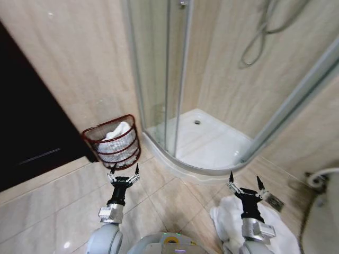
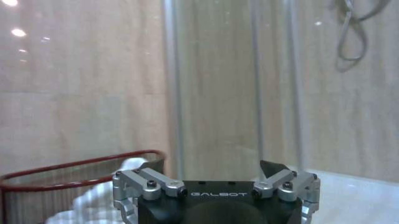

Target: Discard the used towel into the hamper.

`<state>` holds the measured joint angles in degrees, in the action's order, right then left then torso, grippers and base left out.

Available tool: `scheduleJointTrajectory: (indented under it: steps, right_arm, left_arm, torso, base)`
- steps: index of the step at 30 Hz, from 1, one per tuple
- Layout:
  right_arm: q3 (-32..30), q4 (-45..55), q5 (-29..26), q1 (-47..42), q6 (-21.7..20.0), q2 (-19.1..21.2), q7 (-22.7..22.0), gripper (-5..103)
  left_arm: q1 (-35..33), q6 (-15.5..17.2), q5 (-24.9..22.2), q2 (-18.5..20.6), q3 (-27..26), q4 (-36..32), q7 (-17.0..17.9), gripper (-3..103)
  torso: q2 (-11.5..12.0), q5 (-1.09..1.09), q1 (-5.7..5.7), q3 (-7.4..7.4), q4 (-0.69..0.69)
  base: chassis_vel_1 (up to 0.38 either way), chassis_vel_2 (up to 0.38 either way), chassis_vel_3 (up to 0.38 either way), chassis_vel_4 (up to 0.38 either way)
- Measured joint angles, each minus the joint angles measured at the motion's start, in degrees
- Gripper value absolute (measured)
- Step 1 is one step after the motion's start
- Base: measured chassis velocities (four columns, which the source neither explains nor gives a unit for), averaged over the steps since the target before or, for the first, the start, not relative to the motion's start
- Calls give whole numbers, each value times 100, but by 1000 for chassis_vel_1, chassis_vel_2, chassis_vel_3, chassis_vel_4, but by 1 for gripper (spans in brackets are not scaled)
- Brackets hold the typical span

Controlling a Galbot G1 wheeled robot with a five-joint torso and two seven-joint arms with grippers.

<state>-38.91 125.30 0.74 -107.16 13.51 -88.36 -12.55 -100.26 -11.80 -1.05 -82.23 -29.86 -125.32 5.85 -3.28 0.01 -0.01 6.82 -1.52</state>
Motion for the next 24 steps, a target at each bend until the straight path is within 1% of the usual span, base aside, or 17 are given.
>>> scheduleJointTrajectory:
  steps: [8, 14, 17, 18, 20, 22, 23, 24]
  right_arm:
    - [-26, -226, -49, -144, 176, -16, -150, 100]
    - [-13, -321, -101, -181, 209, -89, -180, 100]
    - [145, -353, -382, -214, 73, -97, -122, 100]
    - [145, -353, -382, -214, 73, -97, -122, 100]
    - [236, -413, -586, -253, -90, -63, 62, 100]
    - [327, -551, -754, -303, -280, 53, 209, 100]
    - [327, -551, -754, -303, -280, 53, 209, 100]
    - [357, -611, -866, -330, -373, 124, 306, 100]
  left_arm:
    - [10, -6, -107, 5, -28, 51, -5, 100]
    - [4, -18, -201, 58, -85, 72, -8, 100]
    - [18, -51, -242, 58, -87, 99, -9, 100]
    - [18, -51, -242, 58, -87, 99, -9, 100]
    - [47, -104, -257, 32, -68, 125, -7, 100]
    - [66, -88, -284, 23, -62, 125, 24, 100]
    - [66, -88, -284, 23, -62, 125, 24, 100]
    - [66, -71, -296, 26, -62, 114, 28, 100]
  torso:
    - [-1, -1, 0, 1, 0]
    - [-1, -1, 0, 1, 1]
    - [-1, -1, 0, 1, 0]
    - [-1, -1, 0, 1, 0]
    - [-2, -2, 0, 1, 0]
    - [-2, 0, 0, 2, 2]
    - [-2, 0, 0, 2, 2]
    - [-2, 0, 0, 2, 2]
  base:
    - [-121, -130, -129, -118]
    - [-126, -126, -115, -117]
    - [-121, -118, -119, -109]
    - [-123, -116, -123, -100]
    - [-113, -107, -149, -110]
    - [-90, -95, -103, -87]
    - [-77, -95, -92, -72]
    - [-53, -83, -92, -72]
